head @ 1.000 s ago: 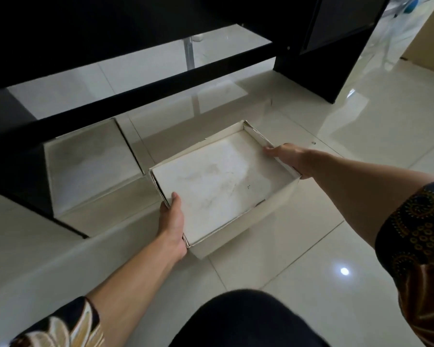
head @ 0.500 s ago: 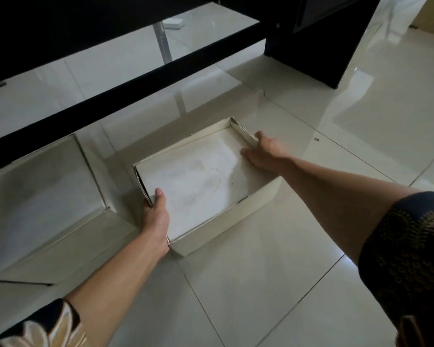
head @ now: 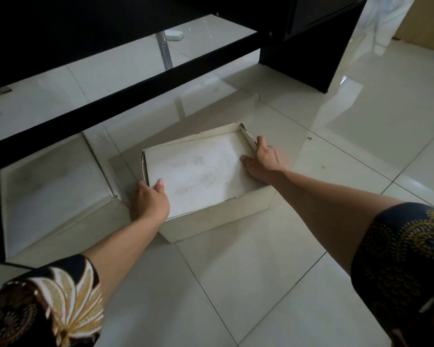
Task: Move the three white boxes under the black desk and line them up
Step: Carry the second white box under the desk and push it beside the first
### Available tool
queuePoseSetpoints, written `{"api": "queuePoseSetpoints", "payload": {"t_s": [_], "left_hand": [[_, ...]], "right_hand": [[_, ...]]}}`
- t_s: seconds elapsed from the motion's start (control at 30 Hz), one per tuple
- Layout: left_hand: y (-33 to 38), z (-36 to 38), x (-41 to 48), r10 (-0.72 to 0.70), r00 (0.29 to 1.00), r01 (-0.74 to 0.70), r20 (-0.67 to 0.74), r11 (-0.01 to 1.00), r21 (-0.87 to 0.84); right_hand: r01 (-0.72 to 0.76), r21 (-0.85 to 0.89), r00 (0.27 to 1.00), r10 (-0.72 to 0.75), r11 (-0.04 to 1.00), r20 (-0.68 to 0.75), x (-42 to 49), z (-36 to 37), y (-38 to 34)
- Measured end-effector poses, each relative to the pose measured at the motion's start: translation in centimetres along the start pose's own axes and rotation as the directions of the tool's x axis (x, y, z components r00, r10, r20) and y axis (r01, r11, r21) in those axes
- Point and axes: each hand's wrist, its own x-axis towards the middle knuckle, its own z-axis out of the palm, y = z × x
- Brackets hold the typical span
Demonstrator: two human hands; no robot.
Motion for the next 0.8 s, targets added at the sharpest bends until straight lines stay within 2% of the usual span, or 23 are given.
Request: {"api": "queuePoseSetpoints", "payload": {"t_s": [0.07,0.1,0.13,0.2,0.33,0.5,0.67,0.8], "left_hand": [[-0.5,0.1,-1.5,0.193,0.980,-0.184,-0.042,0.970,0.158],[-0.6,0.3,-2.3,0.324,0.945,-0.305,-0.038,0.920,0.245],[-0.6,0.5,-3.0,0.441,0.897,-0.421,0.002,0.856,0.301],[-0.1,1.2,-4.1,0.550,0.822,-0.563,0.146,0.750,0.346],[0.5,2.5,-5.0,0.537,0.767,-0.641,0.350,0.645,0.416],[0.5,2.7,-4.3,0.543,0.758,-0.652,0.362,0.614,0.445],[0.1,2.6,-3.0,0.575,0.732,-0.679,0.365,0.578,0.452],[0.1,1.1,0.2,0.580,0.652,-0.758,0.488,0.481,0.441]], "right_hand": [[0.040,-0.096,0.997,-0.046,0.995,-0.057,-0.4,-0.1,-0.3],[0.071,-0.153,0.993,-0.084,0.986,-0.080,-0.4,-0.1,-0.6],[0.102,-0.204,0.988,-0.122,0.974,-0.091,-0.3,-0.1,-1.1],[0.161,-0.267,0.980,-0.185,0.950,-0.068,0.2,-0.1,-2.1],[0.305,-0.328,0.949,-0.316,0.894,0.022,2.1,0.1,-5.1],[0.322,-0.361,0.946,-0.284,0.875,0.157,4.5,0.9,-6.7],[0.320,-0.402,0.947,-0.308,0.858,0.096,5.0,1.3,-6.6],[0.258,-0.448,0.962,-0.268,0.856,0.043,4.1,1.0,-5.9]]}}
